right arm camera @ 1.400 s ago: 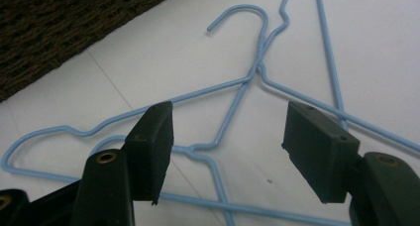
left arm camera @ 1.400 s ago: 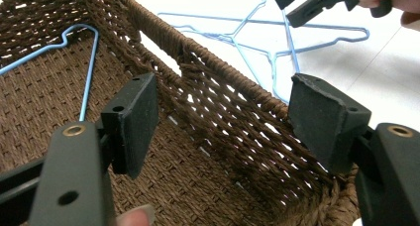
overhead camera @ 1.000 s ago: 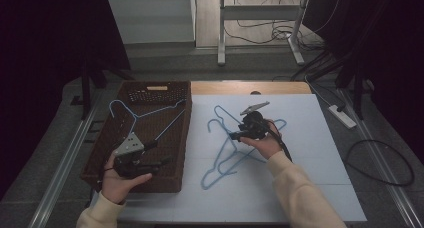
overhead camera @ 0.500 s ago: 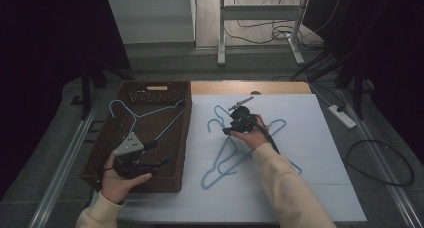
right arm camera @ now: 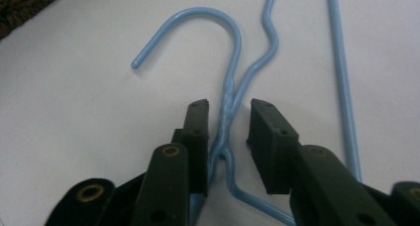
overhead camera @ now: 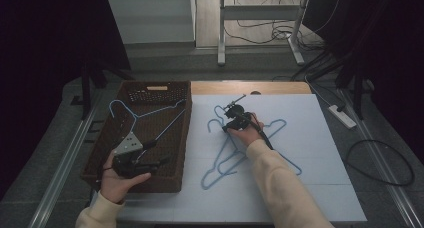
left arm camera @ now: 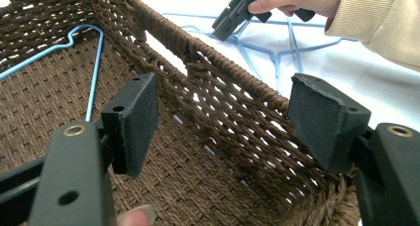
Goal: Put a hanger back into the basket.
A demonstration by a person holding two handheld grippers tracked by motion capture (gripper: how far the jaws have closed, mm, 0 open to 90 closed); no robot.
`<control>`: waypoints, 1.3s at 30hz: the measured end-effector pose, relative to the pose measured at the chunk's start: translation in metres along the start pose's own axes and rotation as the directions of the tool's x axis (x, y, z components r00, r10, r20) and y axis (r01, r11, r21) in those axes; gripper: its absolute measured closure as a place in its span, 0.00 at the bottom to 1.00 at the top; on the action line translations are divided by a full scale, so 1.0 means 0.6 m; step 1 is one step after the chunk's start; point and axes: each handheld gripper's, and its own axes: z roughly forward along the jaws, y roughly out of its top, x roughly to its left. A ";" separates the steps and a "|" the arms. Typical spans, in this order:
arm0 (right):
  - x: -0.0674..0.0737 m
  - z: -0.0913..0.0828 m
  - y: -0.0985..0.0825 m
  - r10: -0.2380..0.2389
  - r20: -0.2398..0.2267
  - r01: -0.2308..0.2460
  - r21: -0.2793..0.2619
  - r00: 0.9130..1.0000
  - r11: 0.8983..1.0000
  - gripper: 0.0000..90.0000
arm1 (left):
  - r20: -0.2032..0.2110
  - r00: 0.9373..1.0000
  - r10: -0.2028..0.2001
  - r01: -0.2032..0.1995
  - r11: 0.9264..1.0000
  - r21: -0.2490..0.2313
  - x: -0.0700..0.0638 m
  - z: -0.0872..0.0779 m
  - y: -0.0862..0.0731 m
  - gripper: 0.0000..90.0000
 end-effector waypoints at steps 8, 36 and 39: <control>0.008 0.000 0.005 0.030 0.020 -0.030 0.007 0.999 1.000 0.94 | 0.001 1.000 0.002 -0.002 1.000 -0.001 -0.001 0.000 0.000 0.32; 0.032 -0.062 -0.001 -0.021 0.057 0.027 -0.117 0.998 0.993 0.96 | 0.020 1.000 0.006 -0.006 1.000 -0.007 -0.015 -0.001 0.011 0.32; 0.034 -0.073 -0.007 -0.018 0.053 0.026 -0.144 0.998 0.989 0.96 | 0.030 1.000 -0.002 0.002 1.000 0.000 -0.023 0.002 0.018 0.32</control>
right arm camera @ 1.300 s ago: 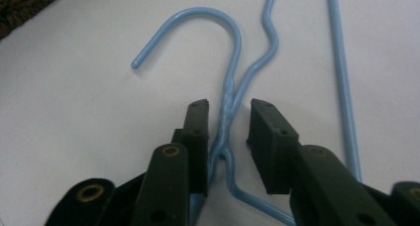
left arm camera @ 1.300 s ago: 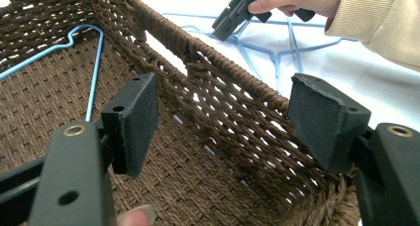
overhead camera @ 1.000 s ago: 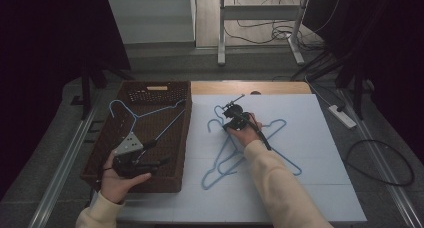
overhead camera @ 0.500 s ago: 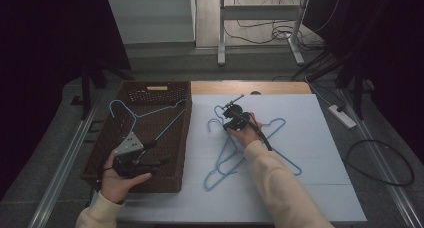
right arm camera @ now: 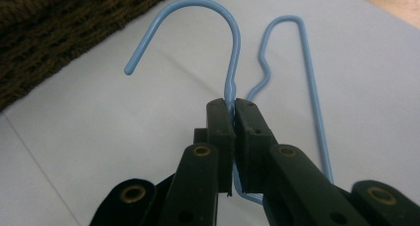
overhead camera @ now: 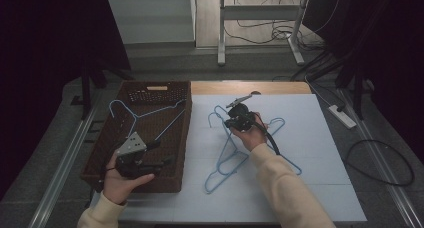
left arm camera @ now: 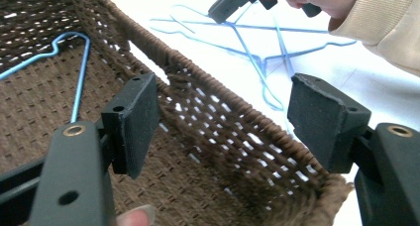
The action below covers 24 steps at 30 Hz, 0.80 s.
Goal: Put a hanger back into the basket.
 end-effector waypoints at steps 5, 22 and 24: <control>0.003 -0.023 -0.007 0.008 -0.005 -0.009 -0.047 1.000 0.999 0.96 | 0.025 1.000 -0.018 0.017 0.999 0.030 -0.020 0.014 0.018 0.32; 0.017 -0.066 -0.022 -0.007 -0.016 0.005 -0.134 1.000 0.991 0.96 | 0.058 0.998 -0.038 0.032 0.994 0.103 -0.062 0.085 0.052 0.31; 0.017 -0.068 -0.023 -0.007 -0.018 0.004 -0.140 1.000 0.990 0.96 | 0.061 0.998 -0.032 0.025 0.993 0.111 -0.067 0.093 0.055 0.31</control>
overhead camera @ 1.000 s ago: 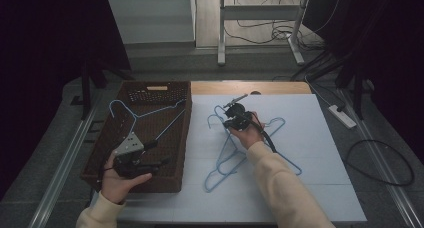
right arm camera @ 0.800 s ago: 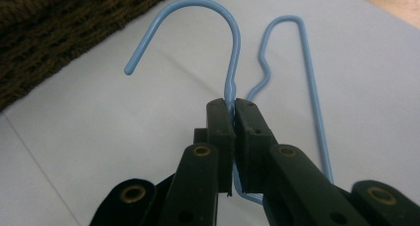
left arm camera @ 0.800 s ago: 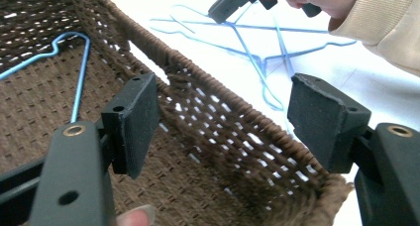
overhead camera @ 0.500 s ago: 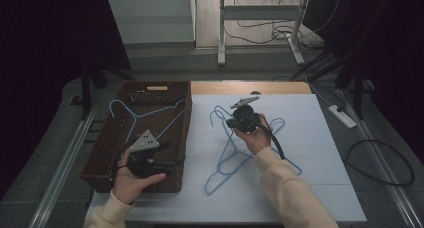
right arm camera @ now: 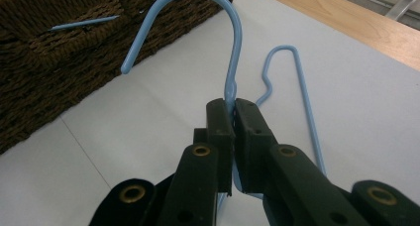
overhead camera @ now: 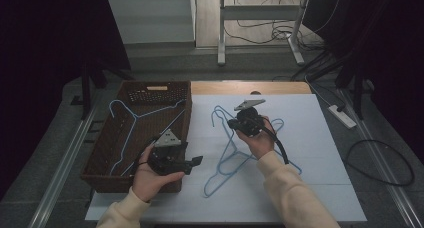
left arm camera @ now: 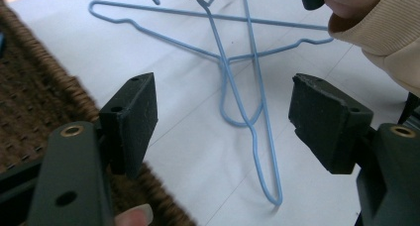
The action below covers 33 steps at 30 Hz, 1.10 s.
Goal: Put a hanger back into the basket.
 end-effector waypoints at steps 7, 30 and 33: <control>0.000 -0.004 -0.004 0.003 -0.001 -0.003 -0.014 1.000 1.000 0.96 | 0.018 1.000 0.011 -0.012 0.999 0.037 -0.022 0.036 0.023 0.31; 0.000 -0.018 -0.013 0.007 0.001 -0.007 -0.045 1.000 0.999 0.96 | -0.011 0.999 0.032 -0.029 0.983 0.181 -0.066 0.156 0.041 0.29; 0.001 -0.019 -0.014 0.005 0.001 -0.005 -0.046 1.000 0.999 0.96 | -0.050 0.998 0.037 -0.028 0.986 0.167 -0.066 0.169 0.037 0.29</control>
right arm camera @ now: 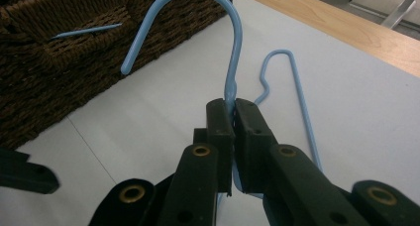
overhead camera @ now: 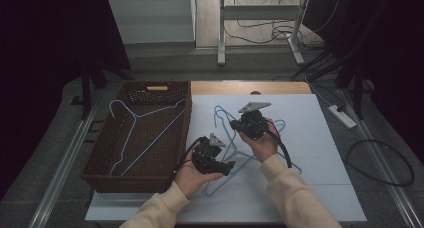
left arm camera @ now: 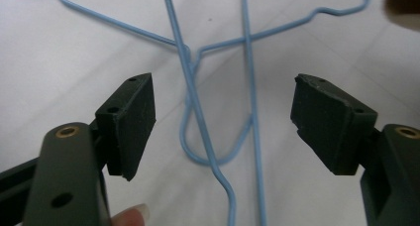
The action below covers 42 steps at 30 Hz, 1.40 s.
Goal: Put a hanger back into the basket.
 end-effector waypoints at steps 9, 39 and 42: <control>0.002 -0.002 -0.001 0.000 0.000 0.000 -0.009 1.000 1.000 0.96 | -0.030 0.999 -0.017 0.017 1.000 -0.017 -0.001 0.039 -0.003 0.35; -0.013 -0.072 -0.019 0.024 -0.050 -0.031 -0.144 0.998 0.989 0.86 | 0.081 0.989 -0.125 0.132 0.987 -0.088 0.018 0.051 0.001 0.95; -0.015 -0.091 -0.029 0.039 -0.060 -0.050 -0.181 0.997 0.982 0.75 | 0.090 0.988 -0.126 0.135 0.985 -0.104 0.017 0.048 0.001 0.95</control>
